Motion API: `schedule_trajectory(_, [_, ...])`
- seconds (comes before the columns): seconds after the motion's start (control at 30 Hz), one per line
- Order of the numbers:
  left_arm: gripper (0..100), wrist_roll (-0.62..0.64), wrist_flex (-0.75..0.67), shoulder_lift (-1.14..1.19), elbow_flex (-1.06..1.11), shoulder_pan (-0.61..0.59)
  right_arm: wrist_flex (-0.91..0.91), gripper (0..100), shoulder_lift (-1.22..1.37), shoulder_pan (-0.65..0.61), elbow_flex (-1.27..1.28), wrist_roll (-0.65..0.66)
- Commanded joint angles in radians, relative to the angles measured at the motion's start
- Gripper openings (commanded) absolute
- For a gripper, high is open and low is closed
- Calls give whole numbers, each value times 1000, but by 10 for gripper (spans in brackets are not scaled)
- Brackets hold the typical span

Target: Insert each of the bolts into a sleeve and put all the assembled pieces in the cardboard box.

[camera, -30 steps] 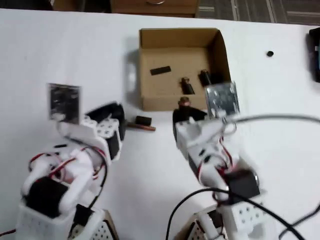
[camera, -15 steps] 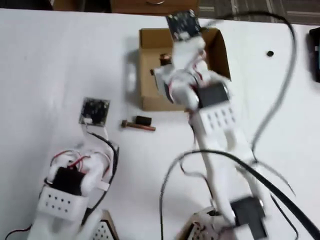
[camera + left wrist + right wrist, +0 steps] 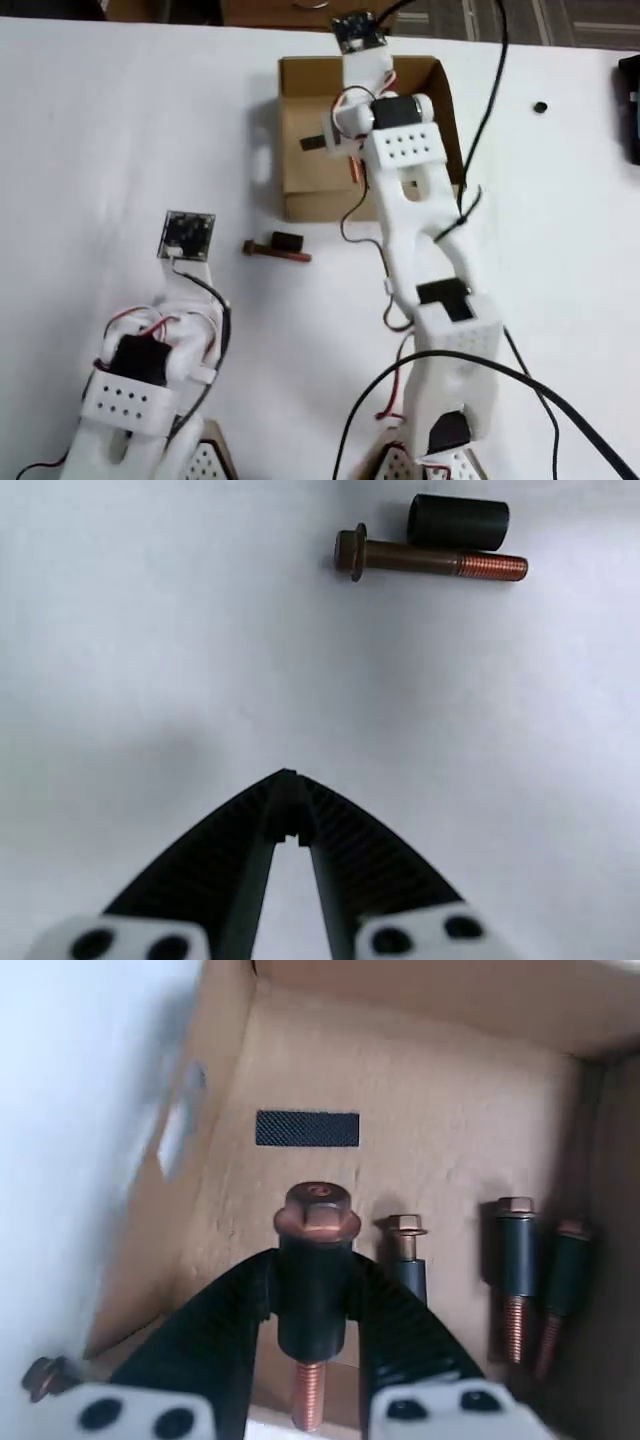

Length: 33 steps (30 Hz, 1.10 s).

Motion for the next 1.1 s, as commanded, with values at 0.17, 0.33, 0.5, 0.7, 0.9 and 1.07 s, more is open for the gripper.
schedule_trajectory(0.17, [22, -6, -12, -2, -4, -8, 2, 19, 186, 7, -175, 6])
schedule_trajectory(0.33, [22, -6, -11, -2, -7, -8, 1, 20, 320, 27, -250, 6])
schedule_trajectory(0.5, [22, -6, -11, -2, -7, -3, 7, 57, 423, 64, -338, 3])
schedule_trajectory(0.7, [22, -6, -11, -2, -7, -2, 51, 237, 441, 70, -391, 5])
schedule_trajectory(0.9, [22, -6, -11, -2, -7, -2, 197, 255, 435, 39, -506, 5])
schedule_trajectory(1.07, [22, -6, -11, -2, -8, -6, 380, 255, 427, -1, -661, 41])
